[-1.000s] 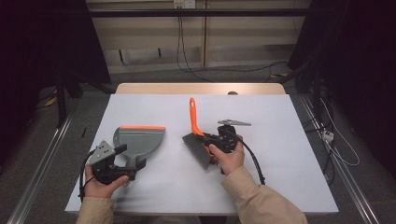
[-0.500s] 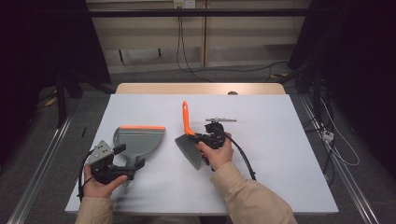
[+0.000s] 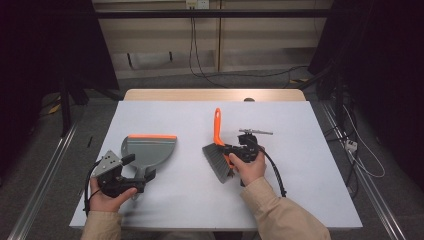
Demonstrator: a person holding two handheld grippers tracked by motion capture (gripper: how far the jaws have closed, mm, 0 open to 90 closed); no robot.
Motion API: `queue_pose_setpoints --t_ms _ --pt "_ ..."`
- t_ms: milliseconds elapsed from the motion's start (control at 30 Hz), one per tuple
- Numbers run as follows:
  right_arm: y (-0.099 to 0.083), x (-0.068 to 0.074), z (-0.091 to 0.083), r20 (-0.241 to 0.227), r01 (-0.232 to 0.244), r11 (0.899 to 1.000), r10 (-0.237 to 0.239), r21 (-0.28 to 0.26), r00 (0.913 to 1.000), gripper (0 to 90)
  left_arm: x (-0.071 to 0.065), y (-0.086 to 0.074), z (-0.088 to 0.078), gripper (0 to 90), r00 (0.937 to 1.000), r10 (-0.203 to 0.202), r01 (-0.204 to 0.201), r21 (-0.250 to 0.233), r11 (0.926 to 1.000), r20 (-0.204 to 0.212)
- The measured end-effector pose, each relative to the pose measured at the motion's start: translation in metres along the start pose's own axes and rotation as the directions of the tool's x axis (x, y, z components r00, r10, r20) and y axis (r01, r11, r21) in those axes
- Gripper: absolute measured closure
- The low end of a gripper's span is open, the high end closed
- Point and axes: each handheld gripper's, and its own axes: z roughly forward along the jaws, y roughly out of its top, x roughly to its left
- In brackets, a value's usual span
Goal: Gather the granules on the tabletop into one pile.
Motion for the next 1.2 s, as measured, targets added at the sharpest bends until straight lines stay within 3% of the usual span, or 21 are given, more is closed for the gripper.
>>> queue_pose_setpoints --t_ms 100,267,400,433,533,633,733,767,800,833,1000,1033,1100,1133,1200 --pt "0.002 0.001 0.000 -0.045 -0.042 0.999 0.041 -0.008 0.9981 70.7 0.000 0.000 0.001 4.2 1.0000 -0.004 0.004 0.002 1.0000 0.003" --pt "0.014 0.010 -0.006 -0.111 -0.022 0.999 0.018 -0.038 0.9936 70.8 0.000 0.000 0.000 4.2 1.0000 -0.002 0.002 -0.001 1.0000 0.004" --pt "0.029 0.009 -0.014 -0.118 0.083 0.993 -0.093 -0.084 0.9886 70.8 0.001 -0.001 -0.001 4.1 1.0000 -0.009 0.009 -0.001 1.0000 0.004" --pt "0.032 0.008 -0.016 -0.099 0.106 0.990 -0.115 -0.091 0.9883 70.8 0.001 -0.001 -0.001 4.2 0.9999 -0.011 0.011 -0.004 0.9999 0.003" --pt "0.041 0.000 -0.019 -0.094 0.210 0.971 -0.221 -0.113 0.9708 70.8 0.001 -0.001 0.000 4.1 0.9999 -0.013 0.013 -0.002 0.9999 0.001" --pt "0.045 -0.006 -0.015 -0.068 0.357 0.929 -0.364 -0.100 0.9289 70.8 0.002 -0.001 0.000 4.2 0.9999 -0.015 0.015 -0.001 0.9999 0.002" --pt "0.046 -0.013 -0.008 -0.070 0.449 0.891 -0.454 -0.071 0.8884 70.9 0.003 -0.002 -0.001 4.1 0.9999 -0.017 0.017 0.000 0.9999 0.001" --pt "0.047 -0.014 -0.006 -0.077 0.485 0.872 -0.490 -0.068 0.8685 70.9 0.003 -0.002 0.000 4.2 0.9998 -0.020 0.020 -0.001 0.9998 0.000" --pt "0.047 -0.014 -0.003 -0.071 0.533 0.844 -0.536 -0.062 0.8412 70.8 0.003 -0.002 0.000 4.2 0.9998 -0.020 0.020 -0.001 0.9998 0.001" --pt "0.047 -0.014 0.000 -0.065 0.587 0.808 -0.589 -0.045 0.8057 70.9 0.003 -0.002 0.000 4.2 0.9997 -0.023 0.023 -0.001 0.9997 0.001" --pt "0.044 -0.013 0.009 -0.115 0.676 0.736 -0.674 -0.022 0.7298 70.9 0.005 -0.003 -0.002 4.2 0.9997 -0.024 0.024 0.001 0.9997 -0.003" --pt "0.042 -0.012 0.009 -0.132 0.684 0.729 -0.681 -0.027 0.7207 70.9 0.005 -0.003 -0.003 4.2 0.9997 -0.024 0.024 0.000 0.9997 -0.007" --pt "0.039 -0.007 0.008 -0.172 0.708 0.705 -0.701 -0.024 0.6920 71.0 0.005 -0.003 -0.005 4.2 0.9996 -0.025 0.025 0.000 0.9997 -0.011" --pt "0.037 -0.004 0.008 -0.184 0.717 0.697 -0.707 -0.019 0.6830 71.1 0.005 -0.003 -0.006 4.2 0.9996 -0.026 0.026 0.002 0.9997 -0.015" --pt "0.033 0.002 0.005 -0.211 0.746 0.666 -0.730 -0.006 0.6503 71.1 0.005 -0.003 -0.007 4.2 0.9995 -0.025 0.025 0.006 0.9997 -0.019"
